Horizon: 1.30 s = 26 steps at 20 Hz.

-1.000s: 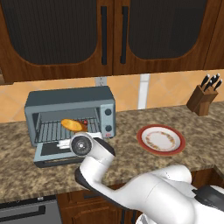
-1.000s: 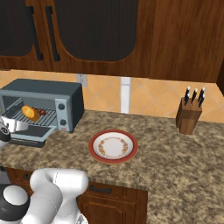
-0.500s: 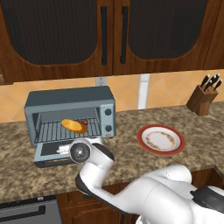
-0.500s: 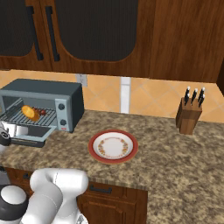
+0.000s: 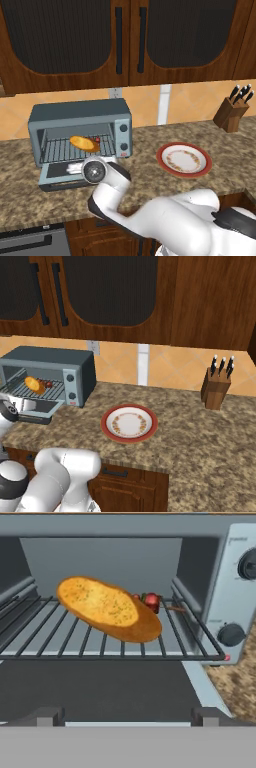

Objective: Pick up the kebab skewer and baguette bread, and place them inside the toaster oven. Close the toaster oven door and start by setting the timer.

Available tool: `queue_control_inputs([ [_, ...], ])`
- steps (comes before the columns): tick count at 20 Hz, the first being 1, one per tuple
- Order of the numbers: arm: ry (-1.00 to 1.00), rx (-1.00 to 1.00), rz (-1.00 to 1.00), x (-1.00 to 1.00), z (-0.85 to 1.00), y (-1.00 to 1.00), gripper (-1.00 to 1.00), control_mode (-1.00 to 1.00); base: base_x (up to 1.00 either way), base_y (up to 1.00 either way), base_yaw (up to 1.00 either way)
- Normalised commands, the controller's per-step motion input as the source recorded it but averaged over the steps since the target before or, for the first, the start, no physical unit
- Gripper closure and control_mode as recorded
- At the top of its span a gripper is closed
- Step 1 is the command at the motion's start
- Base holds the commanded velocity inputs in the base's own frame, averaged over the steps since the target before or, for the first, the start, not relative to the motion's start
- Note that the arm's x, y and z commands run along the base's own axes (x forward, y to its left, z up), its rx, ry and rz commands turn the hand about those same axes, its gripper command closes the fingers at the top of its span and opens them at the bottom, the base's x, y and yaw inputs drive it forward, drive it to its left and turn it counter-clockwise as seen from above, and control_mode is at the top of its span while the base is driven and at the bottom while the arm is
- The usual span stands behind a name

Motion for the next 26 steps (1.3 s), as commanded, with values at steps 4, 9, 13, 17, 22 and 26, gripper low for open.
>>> queue_control_inputs([
  [4,0.00,0.12,0.00,0.16,0.00,0.00,-1.00,-1.00,0.00,0.00,0.00],
  [9,0.00,0.03,-0.01,0.04,0.00,0.14,-1.00,-1.00,0.00,0.00,0.00],
  [13,-0.01,-0.01,0.00,0.21,-0.02,0.18,-1.00,-1.00,0.00,0.00,0.00],
  [17,-0.04,-0.05,0.00,0.32,-0.01,0.28,-1.00,-1.00,0.00,0.00,0.00],
  [22,-0.04,-0.04,0.00,0.18,-0.02,0.17,-1.00,-1.00,0.00,0.00,0.00],
  [26,-0.02,0.00,0.00,0.08,0.00,0.01,-1.00,-1.00,0.00,0.00,0.00],
])
